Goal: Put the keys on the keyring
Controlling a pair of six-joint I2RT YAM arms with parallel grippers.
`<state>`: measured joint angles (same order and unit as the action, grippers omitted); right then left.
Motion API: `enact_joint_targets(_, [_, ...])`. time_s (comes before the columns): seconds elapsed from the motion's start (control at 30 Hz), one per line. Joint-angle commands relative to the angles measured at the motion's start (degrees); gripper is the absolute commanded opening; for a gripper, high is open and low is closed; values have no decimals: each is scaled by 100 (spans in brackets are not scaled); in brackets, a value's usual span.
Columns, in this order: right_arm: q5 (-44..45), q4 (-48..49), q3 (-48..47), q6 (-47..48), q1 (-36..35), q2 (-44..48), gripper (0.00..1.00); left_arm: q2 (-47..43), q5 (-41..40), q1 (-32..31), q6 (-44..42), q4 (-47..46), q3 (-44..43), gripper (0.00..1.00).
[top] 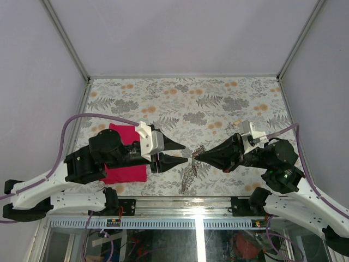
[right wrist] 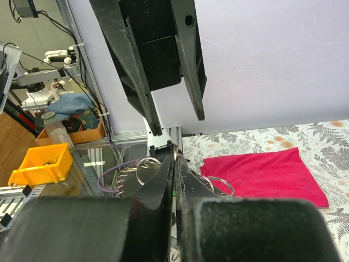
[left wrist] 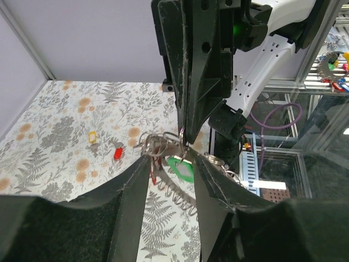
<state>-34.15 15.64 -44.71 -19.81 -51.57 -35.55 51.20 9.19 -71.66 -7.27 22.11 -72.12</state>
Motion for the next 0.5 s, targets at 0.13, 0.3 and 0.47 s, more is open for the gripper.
enact_joint_targets(0.13, [-85,385,-143,144,25,35,0,232,313,-41,145,-747,183,40])
enact_joint_targets(0.3, [-83,359,-143,162,28,62,0,300,394,-41,194,-744,212,38])
enact_joint_targets(0.47, [-117,352,-153,188,26,49,0,368,425,-39,225,-707,185,25])
